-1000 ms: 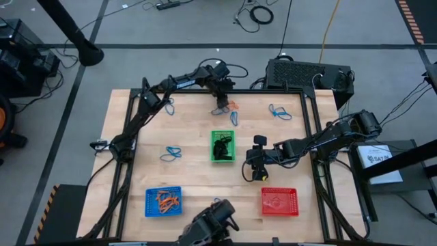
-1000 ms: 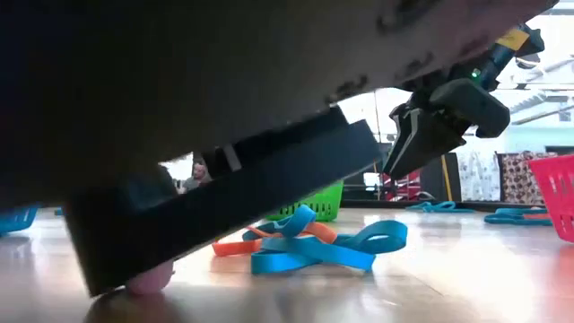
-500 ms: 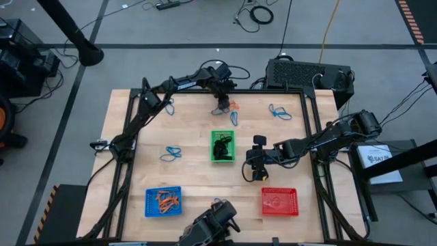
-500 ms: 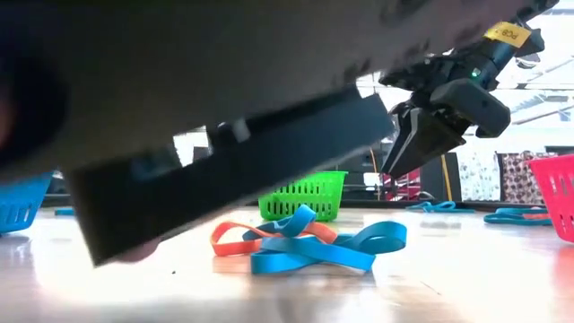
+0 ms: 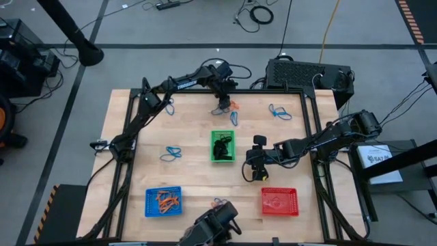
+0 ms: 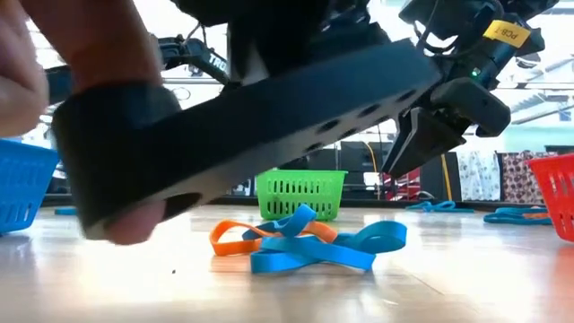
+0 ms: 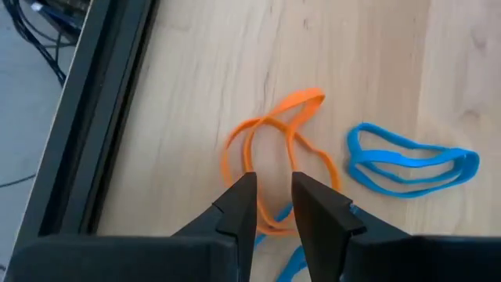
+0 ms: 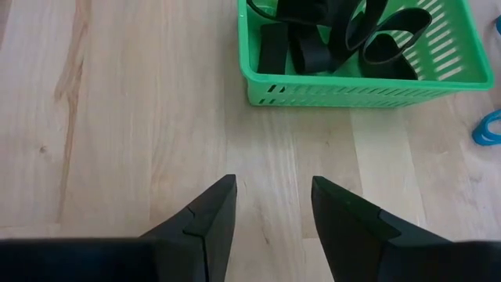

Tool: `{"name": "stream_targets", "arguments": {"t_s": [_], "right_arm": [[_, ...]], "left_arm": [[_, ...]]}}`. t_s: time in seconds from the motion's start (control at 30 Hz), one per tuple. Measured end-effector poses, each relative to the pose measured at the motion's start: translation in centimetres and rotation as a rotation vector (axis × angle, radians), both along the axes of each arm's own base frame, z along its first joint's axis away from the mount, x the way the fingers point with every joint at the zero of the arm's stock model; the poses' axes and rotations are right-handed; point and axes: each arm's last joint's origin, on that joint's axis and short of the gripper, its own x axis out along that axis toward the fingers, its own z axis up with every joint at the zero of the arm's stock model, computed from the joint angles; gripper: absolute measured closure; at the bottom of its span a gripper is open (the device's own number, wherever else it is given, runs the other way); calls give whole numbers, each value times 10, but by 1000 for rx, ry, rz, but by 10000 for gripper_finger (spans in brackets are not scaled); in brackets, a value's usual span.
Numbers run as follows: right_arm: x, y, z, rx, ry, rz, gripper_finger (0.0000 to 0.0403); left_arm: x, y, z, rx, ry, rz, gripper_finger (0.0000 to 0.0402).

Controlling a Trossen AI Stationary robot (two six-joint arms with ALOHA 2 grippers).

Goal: Sort rubber bands into baskets
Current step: Put the orange rubber band into the blue bin

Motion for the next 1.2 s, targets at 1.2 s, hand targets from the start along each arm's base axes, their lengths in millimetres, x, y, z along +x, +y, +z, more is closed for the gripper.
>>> {"name": "stream_targets", "arguments": {"t_s": [1.2], "right_arm": [[4, 0, 3, -15, -50, 31, 243]], "left_arm": [[-15, 13, -15, -52, 72, 66, 314]]}}
